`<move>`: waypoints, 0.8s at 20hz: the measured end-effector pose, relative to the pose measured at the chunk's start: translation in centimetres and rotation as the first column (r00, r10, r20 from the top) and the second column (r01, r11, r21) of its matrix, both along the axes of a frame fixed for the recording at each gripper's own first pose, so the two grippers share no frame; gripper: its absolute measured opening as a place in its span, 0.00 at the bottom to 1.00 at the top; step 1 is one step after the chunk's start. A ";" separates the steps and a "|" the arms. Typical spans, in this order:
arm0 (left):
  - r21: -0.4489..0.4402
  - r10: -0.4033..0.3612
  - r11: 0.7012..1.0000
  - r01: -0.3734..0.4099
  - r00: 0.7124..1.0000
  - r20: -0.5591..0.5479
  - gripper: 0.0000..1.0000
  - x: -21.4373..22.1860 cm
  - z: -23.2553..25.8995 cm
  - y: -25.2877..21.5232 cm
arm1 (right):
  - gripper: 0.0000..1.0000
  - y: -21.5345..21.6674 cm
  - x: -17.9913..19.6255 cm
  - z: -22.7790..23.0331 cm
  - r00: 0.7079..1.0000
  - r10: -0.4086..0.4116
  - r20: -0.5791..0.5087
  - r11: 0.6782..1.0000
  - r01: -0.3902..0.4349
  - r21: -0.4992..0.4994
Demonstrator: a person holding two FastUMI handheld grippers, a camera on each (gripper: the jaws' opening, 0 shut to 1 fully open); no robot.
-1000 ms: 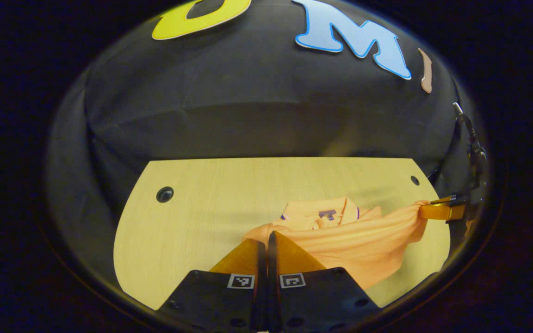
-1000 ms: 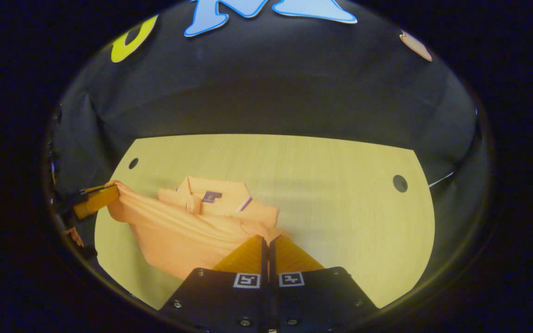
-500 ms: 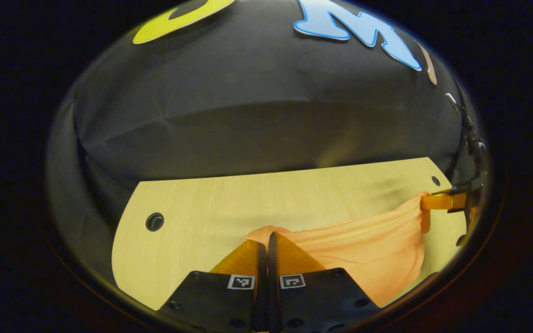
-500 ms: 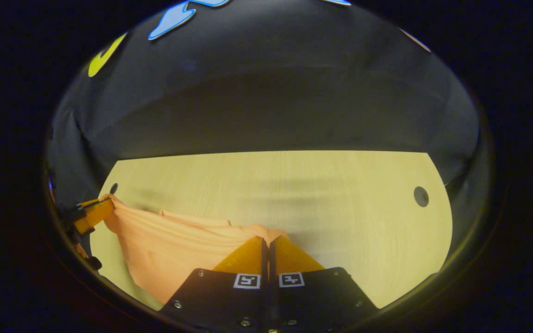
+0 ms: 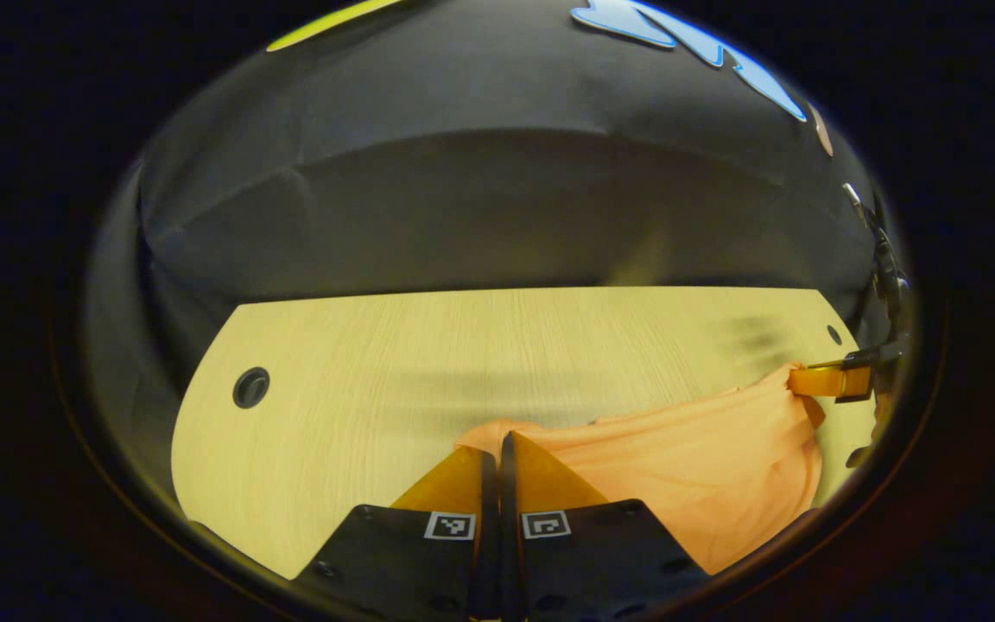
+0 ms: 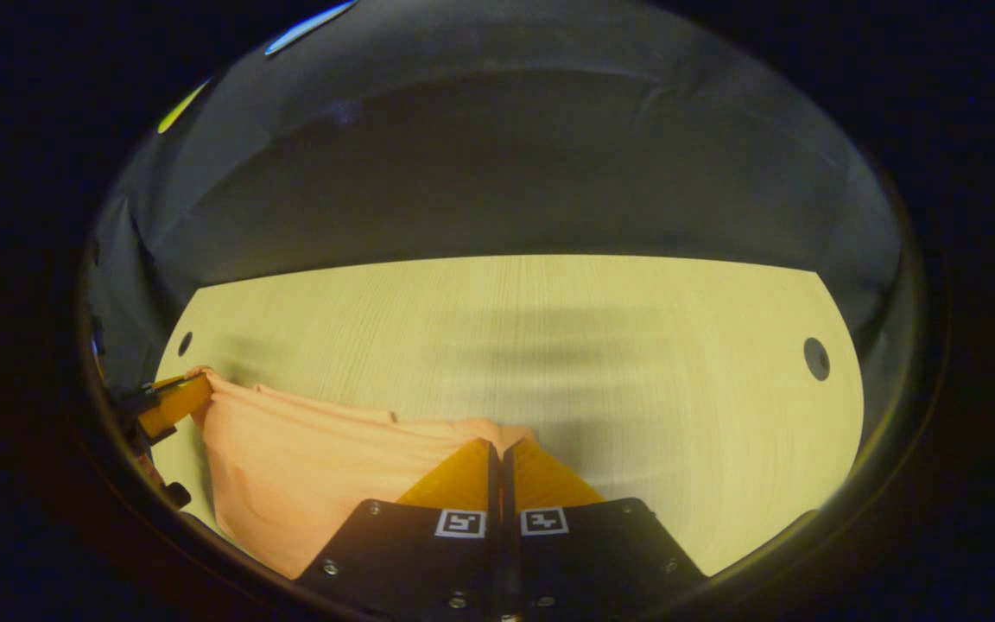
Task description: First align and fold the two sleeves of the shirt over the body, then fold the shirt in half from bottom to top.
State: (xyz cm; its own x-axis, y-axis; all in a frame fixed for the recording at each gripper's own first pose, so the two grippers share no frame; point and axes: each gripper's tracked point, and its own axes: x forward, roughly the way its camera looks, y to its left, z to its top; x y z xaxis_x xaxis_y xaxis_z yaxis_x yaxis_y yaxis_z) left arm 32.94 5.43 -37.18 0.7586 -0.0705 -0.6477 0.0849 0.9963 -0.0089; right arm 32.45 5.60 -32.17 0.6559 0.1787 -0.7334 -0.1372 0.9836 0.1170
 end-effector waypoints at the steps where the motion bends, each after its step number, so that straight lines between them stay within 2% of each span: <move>1: -0.003 0.002 1.000 -0.002 1.000 -0.003 0.05 0.0 -0.2 0.1 | 0.00 0.0 0.0 -0.2 1.000 0.001 -0.002 1.000 -0.001 -0.003; 5: 0.009 -0.008 1.000 0.009 0.999 -0.034 0.07 -0.4 -1.4 0.1 | 0.00 0.1 -0.1 -0.3 1.000 -0.009 0.000 1.000 0.009 -0.001; 6: 0.015 -0.006 1.000 0.007 0.999 -0.037 0.07 -0.6 -1.7 0.2 | 0.04 0.0 -0.1 -0.2 1.000 -0.011 -0.004 1.000 0.011 0.006; 8: 0.014 -0.007 1.000 0.008 1.000 -0.030 0.17 -0.7 -1.4 0.0 | 0.07 -0.1 -0.3 -0.4 1.000 -0.023 -0.012 1.000 0.023 0.018; 9: 0.012 -0.007 1.000 0.007 1.000 -0.022 0.18 -1.0 -0.9 0.0 | 0.16 -0.3 -0.5 -0.1 0.999 -0.033 -0.011 0.999 0.033 0.021; 10: 0.017 -0.005 1.000 0.005 1.000 -0.010 0.22 -1.2 -0.3 0.2 | 0.16 -0.4 -0.6 0.2 0.999 -0.043 -0.007 0.999 0.043 0.027; 11: 0.015 -0.004 1.000 0.004 1.000 0.000 0.31 -1.3 0.3 0.2 | 0.16 -0.6 -0.9 0.7 0.999 -0.051 -0.003 0.998 0.051 0.031; 14: 0.016 0.000 1.000 0.000 1.000 0.020 0.29 -2.2 2.2 0.4 | 0.16 -1.3 -1.9 2.4 0.998 -0.062 0.018 0.998 0.061 0.024; 15: 0.012 0.001 1.000 -0.001 1.000 0.022 0.35 -2.7 2.8 0.2 | 0.16 -1.3 -2.4 3.0 0.998 -0.062 0.018 0.998 0.062 0.024; 16: 0.012 0.004 1.000 -0.004 1.000 0.020 0.35 -3.4 3.4 0.3 | 0.16 -1.0 -2.9 3.5 0.998 -0.056 0.013 0.998 0.056 0.034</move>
